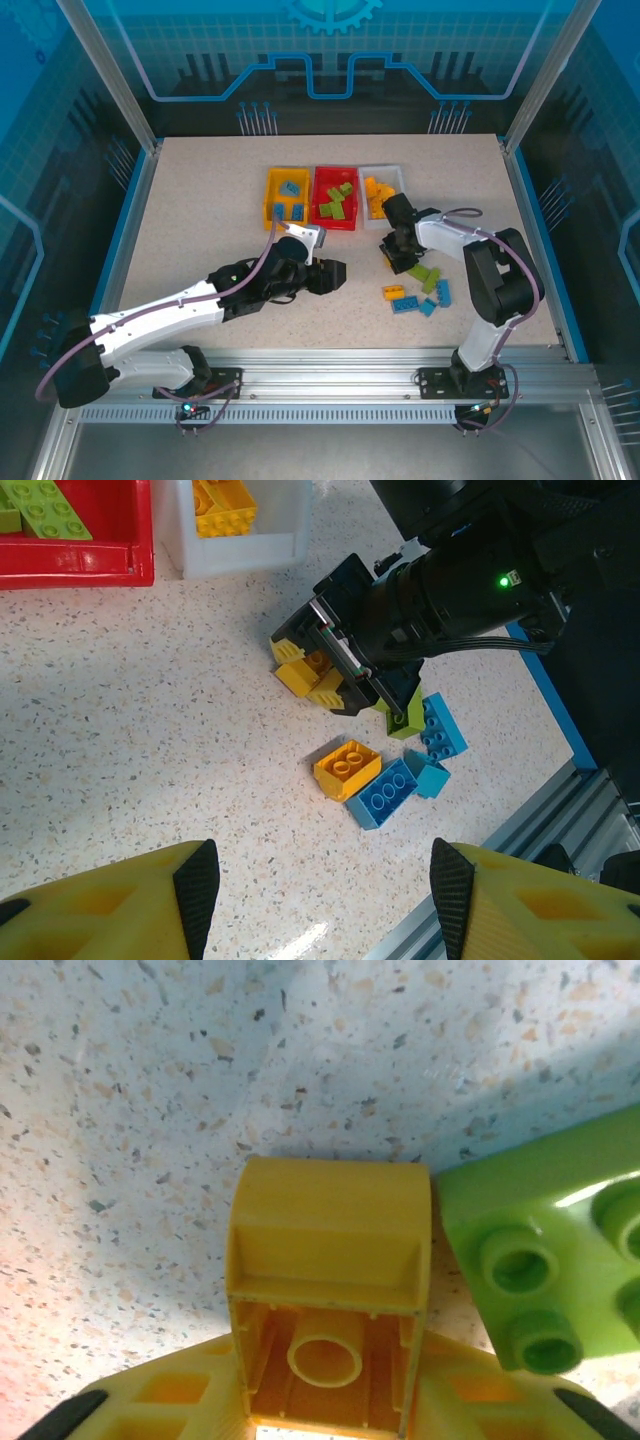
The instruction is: Sort the legos into containers by color
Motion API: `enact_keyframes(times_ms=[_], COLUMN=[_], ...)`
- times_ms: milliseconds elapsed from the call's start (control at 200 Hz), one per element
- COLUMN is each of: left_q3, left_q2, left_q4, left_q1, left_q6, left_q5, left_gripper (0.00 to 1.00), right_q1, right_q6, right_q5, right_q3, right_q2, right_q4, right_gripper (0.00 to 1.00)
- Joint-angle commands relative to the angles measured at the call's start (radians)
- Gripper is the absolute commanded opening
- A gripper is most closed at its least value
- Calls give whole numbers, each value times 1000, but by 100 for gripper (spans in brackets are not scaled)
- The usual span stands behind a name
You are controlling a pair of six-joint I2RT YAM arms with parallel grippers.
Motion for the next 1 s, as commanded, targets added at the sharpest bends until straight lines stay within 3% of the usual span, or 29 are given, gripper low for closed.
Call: enact_keyframes(times_ms=[0,215,330,490,635,755,995], left_q3=[12,55,84,134,168,195,231], left_q2=[-27,-1,30,88,118,144,176], left_q4=[-18,-29,-25,-11,1,1,0], left_q1=[-7,-7,-6,-5,-6,-6,-6], left_q6=[21,31,34,41,57,68,67], left_q5=[-35,-40,-33,-12,1,9,19], left_gripper=[61,61,61,62,62,62,62], right_q1=[6,83,71,2,-19,-42,-82], right_q6=[-24,-182,-341,-765,-1062,-1152,-1155], right_q5=[53,238,299,130,64,-4,-33], right_q3=[18,46,60,138,298,410,555], right_q2=[-13,-178,-239,-174,-25,86,233], right_q4=[-17,-90,-66,115,83,51,-24], right_gripper=[29,25,25,27,28,31,39])
